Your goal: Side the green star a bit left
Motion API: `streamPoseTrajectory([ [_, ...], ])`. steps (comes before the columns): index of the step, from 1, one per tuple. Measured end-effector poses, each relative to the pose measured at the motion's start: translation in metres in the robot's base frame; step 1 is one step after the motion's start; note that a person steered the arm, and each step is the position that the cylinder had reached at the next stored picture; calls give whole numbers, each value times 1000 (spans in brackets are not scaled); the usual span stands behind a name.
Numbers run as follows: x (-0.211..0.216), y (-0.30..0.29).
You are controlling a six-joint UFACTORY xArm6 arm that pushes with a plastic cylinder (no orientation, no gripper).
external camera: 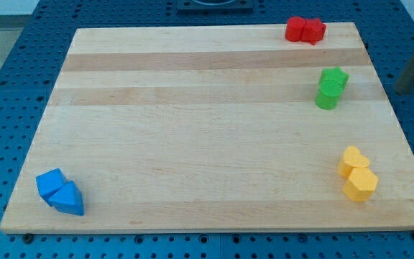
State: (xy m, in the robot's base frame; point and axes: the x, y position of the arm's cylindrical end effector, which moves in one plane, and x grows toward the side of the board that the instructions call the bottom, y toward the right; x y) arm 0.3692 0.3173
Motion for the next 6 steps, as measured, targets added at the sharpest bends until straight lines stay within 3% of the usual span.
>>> streamPoseTrajectory([
  [2, -12, -127],
  [3, -12, -152],
  [5, -3, -72],
  [6, 1, -150],
])
